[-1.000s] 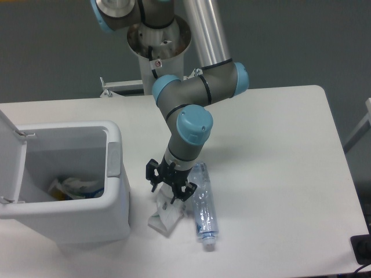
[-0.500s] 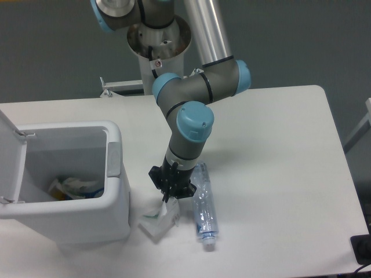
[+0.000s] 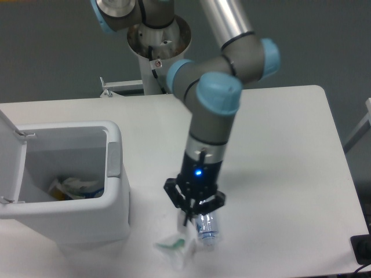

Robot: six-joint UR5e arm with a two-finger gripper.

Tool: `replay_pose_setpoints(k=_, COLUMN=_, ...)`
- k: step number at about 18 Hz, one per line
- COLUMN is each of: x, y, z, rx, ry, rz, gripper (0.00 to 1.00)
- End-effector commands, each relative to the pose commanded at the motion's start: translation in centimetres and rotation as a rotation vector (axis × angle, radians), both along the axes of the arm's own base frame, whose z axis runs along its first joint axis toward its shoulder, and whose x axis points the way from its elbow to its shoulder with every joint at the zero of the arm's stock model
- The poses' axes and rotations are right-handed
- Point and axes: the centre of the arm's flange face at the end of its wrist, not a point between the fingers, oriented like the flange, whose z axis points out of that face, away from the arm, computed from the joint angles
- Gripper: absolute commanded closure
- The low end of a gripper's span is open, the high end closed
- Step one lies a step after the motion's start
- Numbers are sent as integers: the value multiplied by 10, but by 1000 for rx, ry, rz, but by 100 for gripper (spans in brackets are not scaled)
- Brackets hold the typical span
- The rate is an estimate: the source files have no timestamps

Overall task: Place the trash in the trash can
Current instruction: 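Close the gripper on the white paper packet and lift it, then carry the paper packet over the white bin and release it inside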

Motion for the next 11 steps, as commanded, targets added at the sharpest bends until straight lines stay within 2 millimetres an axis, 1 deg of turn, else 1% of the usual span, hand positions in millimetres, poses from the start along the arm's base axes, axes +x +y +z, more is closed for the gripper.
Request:
replay_pose_setpoints(k=1, x=6, y=-5, z=19, rx=20, ry=8, rz=13, gripper=100)
replay_pose_setpoints(k=2, x=22, y=-10, z=45, rx=46, ry=33, rz=9, gripper=100)
replay_pose_setpoints(k=3, x=36, y=-19, z=65, rx=66, ry=48, rz=12, gripper=100)
replay_pose_setpoints(k=4, x=60, y=-22, z=89, rx=95, ry=37, rz=12, gripper=100)
replay_pose_setpoints(k=6, x=92, y=-28, z=101, rx=106, ry=21, rz=2, gripper=100)
replay_pose_setpoints(k=7, x=106, y=-29, z=99, rx=101, ry=12, rz=-12, gripper=100)
replay_pose_setpoints(k=8, x=130, y=-25, z=93, rx=91, ry=0, rz=-45, gripper=100)
replay_pose_setpoints(k=9, x=160, y=-23, z=88, rx=81, ry=-9, rz=-82, gripper=100)
replay_pose_setpoints(k=10, x=195, y=-23, z=72, rx=51, ry=-27, rz=-123, gripper=100)
replay_pose_setpoints(k=11, x=214, y=-32, z=54, rx=26, ry=-39, rz=-149, gripper=100)
